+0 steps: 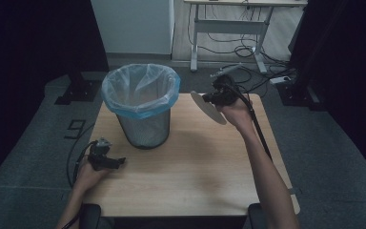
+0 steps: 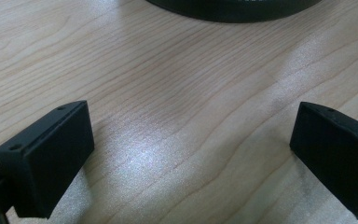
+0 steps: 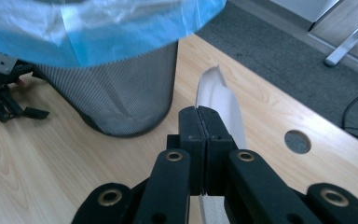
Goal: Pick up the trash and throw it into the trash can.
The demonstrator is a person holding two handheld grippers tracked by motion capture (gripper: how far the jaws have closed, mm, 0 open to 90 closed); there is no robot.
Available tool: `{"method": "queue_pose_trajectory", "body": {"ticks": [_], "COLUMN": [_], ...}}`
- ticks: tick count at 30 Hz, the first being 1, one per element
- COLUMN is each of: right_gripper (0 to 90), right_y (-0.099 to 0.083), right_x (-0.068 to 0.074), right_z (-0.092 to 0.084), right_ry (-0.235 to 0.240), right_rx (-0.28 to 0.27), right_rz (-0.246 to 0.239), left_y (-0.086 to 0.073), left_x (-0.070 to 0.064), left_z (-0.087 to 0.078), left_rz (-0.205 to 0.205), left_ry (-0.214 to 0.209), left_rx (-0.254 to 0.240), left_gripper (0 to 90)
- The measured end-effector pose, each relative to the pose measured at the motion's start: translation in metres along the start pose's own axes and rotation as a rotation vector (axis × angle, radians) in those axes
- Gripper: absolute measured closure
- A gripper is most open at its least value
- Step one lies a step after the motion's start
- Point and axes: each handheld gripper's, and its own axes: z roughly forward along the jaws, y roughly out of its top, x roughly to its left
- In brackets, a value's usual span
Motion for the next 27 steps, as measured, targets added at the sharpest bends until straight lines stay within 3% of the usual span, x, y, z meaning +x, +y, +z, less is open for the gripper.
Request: {"method": "queue_pose_trajectory", "body": {"ticks": [17, 27], "right_gripper": [88.8, 88.7], "right_y": [0.057, 0.088], "right_x": [0.02, 0.043], "right_z": [-0.01, -0.006], "right_ry": [-0.032, -0.041], "right_rx": [-0.026, -0.042], "right_rz": [-0.05, -0.104], "left_y": [0.0, 0.0], "left_x": [0.0, 0.0], "left_z": [0.0, 0.0], "left_rz": [-0.002, -0.003], "left_ry": [0.001, 0.002], "left_rx": [-0.002, -0.003], "left_gripper": [0.0, 0.0]}}
